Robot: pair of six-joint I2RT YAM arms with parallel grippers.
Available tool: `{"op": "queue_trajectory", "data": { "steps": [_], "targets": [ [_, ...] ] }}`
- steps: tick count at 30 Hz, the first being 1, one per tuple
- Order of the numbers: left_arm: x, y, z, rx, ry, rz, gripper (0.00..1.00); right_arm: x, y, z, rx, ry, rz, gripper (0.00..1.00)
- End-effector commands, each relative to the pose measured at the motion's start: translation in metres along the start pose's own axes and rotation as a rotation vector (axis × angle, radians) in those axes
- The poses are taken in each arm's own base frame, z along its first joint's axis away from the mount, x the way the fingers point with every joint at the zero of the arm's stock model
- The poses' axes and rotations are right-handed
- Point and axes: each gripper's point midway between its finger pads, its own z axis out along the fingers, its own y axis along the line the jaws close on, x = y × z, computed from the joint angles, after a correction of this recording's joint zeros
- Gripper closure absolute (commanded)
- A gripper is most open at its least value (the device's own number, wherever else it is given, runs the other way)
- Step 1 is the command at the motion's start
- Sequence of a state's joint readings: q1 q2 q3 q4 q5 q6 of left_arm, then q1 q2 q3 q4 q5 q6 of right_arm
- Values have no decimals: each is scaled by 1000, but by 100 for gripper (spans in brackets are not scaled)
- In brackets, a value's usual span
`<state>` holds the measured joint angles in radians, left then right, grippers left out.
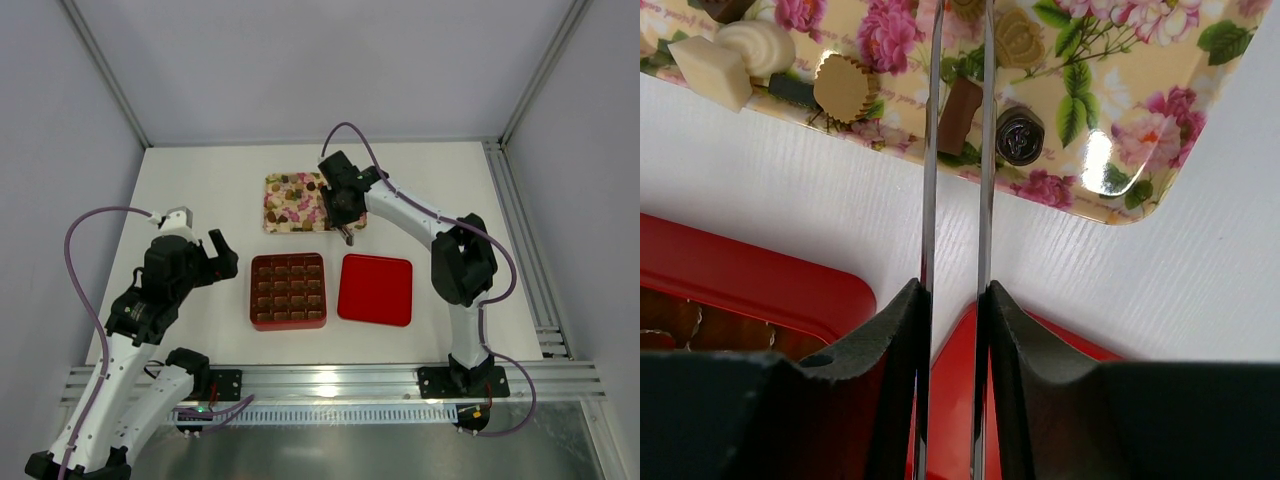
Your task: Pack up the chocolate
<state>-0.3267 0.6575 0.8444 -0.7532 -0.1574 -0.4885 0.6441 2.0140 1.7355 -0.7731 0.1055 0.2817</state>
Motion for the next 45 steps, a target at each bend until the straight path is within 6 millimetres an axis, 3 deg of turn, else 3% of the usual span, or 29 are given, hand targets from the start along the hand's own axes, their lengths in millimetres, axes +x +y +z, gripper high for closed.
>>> {"op": "queue_trajectory", "data": {
  "steps": [1,14,27,45],
  "targets": [
    [-7,1,0,-8,-30,0,0,-27,2,-27,-20,-84,-3,69],
    [-7,0,0,-4,-29,0,0,-18,0,-29,-21,-56,-8,60],
    [-6,0,0,-3,-27,1,0,-13,-2,-39,-25,-63,2,60],
    [-6,0,0,-2,-29,1,0,-16,1,-31,-30,-42,-21,65]
  ]
}}
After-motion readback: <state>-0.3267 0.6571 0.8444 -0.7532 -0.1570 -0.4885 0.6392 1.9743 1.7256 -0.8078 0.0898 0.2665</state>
